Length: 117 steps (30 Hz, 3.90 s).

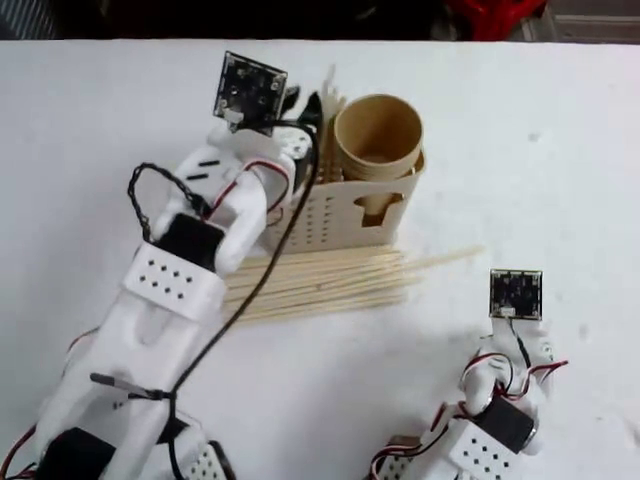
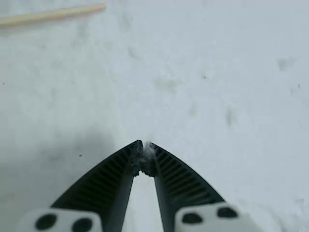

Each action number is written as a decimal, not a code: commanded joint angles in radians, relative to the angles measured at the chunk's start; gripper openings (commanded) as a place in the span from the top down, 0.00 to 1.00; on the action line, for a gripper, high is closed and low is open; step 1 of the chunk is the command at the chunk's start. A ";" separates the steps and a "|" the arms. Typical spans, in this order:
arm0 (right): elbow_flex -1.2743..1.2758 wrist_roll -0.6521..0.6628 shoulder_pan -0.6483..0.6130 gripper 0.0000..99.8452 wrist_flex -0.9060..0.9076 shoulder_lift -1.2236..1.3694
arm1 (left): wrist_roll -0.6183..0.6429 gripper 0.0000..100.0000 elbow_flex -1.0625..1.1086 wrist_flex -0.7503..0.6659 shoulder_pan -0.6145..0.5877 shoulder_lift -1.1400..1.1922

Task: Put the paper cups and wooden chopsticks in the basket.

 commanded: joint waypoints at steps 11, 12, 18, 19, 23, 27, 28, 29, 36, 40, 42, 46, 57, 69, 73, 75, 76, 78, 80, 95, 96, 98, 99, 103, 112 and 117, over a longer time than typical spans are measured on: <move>0.008 0.006 -0.012 0.98 -0.018 0.007 | -0.103 0.91 -0.032 0.419 0.024 -0.321; 0.008 0.006 -0.012 0.98 -0.018 0.007 | -0.152 0.91 -0.032 0.477 0.042 -0.360; 0.008 0.006 -0.012 0.98 -0.018 0.007 | -0.287 0.91 -0.023 0.812 0.159 -0.456; 0.008 0.006 -0.010 0.98 -0.018 0.007 | -0.296 0.91 -0.023 0.850 0.183 -0.444; 0.008 0.006 -0.008 0.98 -0.018 0.007 | -0.399 0.91 0.035 0.867 0.252 -0.329; 0.008 0.006 -0.008 0.98 -0.018 0.008 | -0.405 0.91 0.077 0.778 0.298 -0.134; 0.008 0.006 -0.008 0.98 -0.018 0.008 | -0.405 0.91 0.077 0.756 0.308 -0.082; 0.008 0.006 -0.007 0.98 -0.018 0.008 | -0.407 0.91 0.077 0.729 0.321 -0.031; 0.008 0.006 -0.005 0.98 -0.016 0.008 | -0.508 0.87 0.075 0.577 0.332 0.240; 0.008 0.006 -0.004 0.98 -0.016 0.008 | -0.566 0.81 0.075 0.557 0.306 0.320; 0.008 0.006 -0.004 0.98 -0.016 0.008 | -0.577 0.81 0.075 0.529 0.306 0.358; 0.008 0.006 0.019 0.98 -0.016 0.008 | -0.577 0.81 0.038 0.483 0.277 0.452; 0.008 0.006 0.021 0.98 -0.016 0.008 | -0.568 0.84 -0.176 0.436 0.222 0.719; 0.008 0.006 0.018 0.98 -0.018 0.008 | -0.569 0.98 -0.193 0.503 0.219 0.727; 0.008 0.006 0.016 0.98 -0.018 0.008 | -0.568 0.98 -0.189 0.575 0.226 0.661; 0.008 0.006 0.016 0.98 -0.018 0.008 | -0.568 0.98 -0.181 0.632 0.228 0.598; 0.008 0.006 0.016 0.98 -0.018 0.008 | -0.568 0.98 -0.173 0.663 0.225 0.564; 0.008 0.006 0.016 0.98 -0.018 0.008 | -0.572 0.98 -0.146 0.718 0.220 0.487; 0.008 0.006 0.016 0.98 -0.018 0.008 | -0.578 0.98 -0.094 0.764 0.219 0.412; 0.008 0.006 0.016 0.98 -0.018 0.008 | -0.893 0.98 0.275 0.681 -0.240 0.225; 0.008 0.006 0.016 0.98 -0.018 0.008 | -0.939 0.98 0.284 0.684 -0.282 0.225; 0.008 0.006 0.016 0.98 -0.018 0.008 | -1.031 0.98 0.315 0.686 -0.354 0.225; 0.008 0.006 0.016 0.98 -0.018 0.008 | -1.073 0.98 0.334 0.686 -0.383 0.225; 0.008 0.006 0.015 0.98 -0.018 0.008 | -1.181 0.97 0.391 0.686 -0.473 0.223; 0.008 0.006 0.015 0.98 -0.018 0.008 | -1.204 0.88 0.298 0.733 -0.631 0.122; 0.008 0.006 0.015 0.98 -0.018 0.008 | -1.249 0.88 0.242 0.933 -0.613 -0.076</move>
